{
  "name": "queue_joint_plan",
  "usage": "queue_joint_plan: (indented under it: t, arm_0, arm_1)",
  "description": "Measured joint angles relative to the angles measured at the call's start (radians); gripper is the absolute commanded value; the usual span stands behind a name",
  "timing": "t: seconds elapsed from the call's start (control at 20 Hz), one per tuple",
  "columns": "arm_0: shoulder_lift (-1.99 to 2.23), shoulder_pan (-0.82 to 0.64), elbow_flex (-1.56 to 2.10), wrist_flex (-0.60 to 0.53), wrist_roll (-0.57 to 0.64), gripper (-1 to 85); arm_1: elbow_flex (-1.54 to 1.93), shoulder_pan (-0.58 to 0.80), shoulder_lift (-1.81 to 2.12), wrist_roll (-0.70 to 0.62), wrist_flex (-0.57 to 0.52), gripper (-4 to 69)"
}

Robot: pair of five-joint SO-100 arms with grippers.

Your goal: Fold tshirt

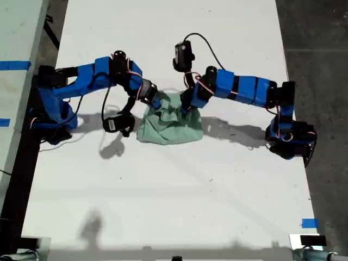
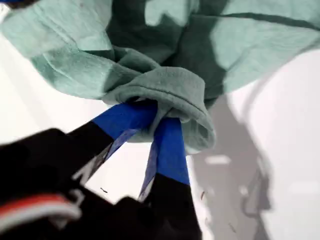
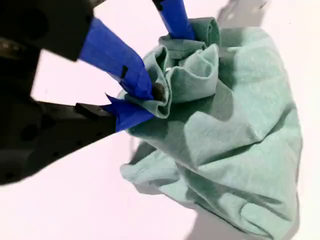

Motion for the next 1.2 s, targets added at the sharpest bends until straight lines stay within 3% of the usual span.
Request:
queue_joint_plan:
  t: [0.1, 0.15, 0.25, 0.3, 0.35, 0.6, 0.75, 0.85, 0.95, 1.2]
  arm_0:
    - [-0.002, -0.055, 0.0, 0.0, 0.043, 0.1]
    - [-0.002, -0.078, 0.0, 0.0, 0.06, 3.7]
    - [-0.002, -0.146, 0.0, 0.009, 0.087, 32.5]
    - [0.002, -0.193, 0.002, 0.023, 0.098, 35.9]
    - [0.023, -0.249, 0.017, 0.037, 0.103, 40.8]
    - [0.422, -0.549, 0.244, 0.009, 0.121, 39.1]
    - [0.756, -0.575, 0.537, -0.115, 0.121, 32.5]
    - [0.986, -0.502, 0.775, -0.219, 0.097, 28.8]
    - [1.197, -0.365, 1.015, -0.324, 0.008, 19.0]
    - [1.493, 0.069, 1.488, -0.595, -0.291, 1.5]
  arm_1:
    - [0.008, 0.037, 0.0, -0.011, 0.0, -0.3]
    - [0.009, 0.046, 0.0, -0.014, 0.0, 7.3]
    - [0.009, 0.1, 0.002, -0.014, 0.0, 30.8]
    - [0.009, 0.138, 0.003, -0.015, 0.018, 48.7]
    - [0.009, 0.187, 0.023, -0.021, 0.044, 50.2]
    - [0.158, 0.474, 0.285, -0.115, 0.158, 39.4]
    - [0.377, 0.561, 0.515, -0.133, 0.169, 34.2]
    - [0.543, 0.563, 0.672, -0.13, 0.169, 33.4]
    - [0.719, 0.506, 0.822, -0.081, 0.169, 32.5]
    - [1.187, 0.218, 1.201, 0.167, 0.046, 26.9]
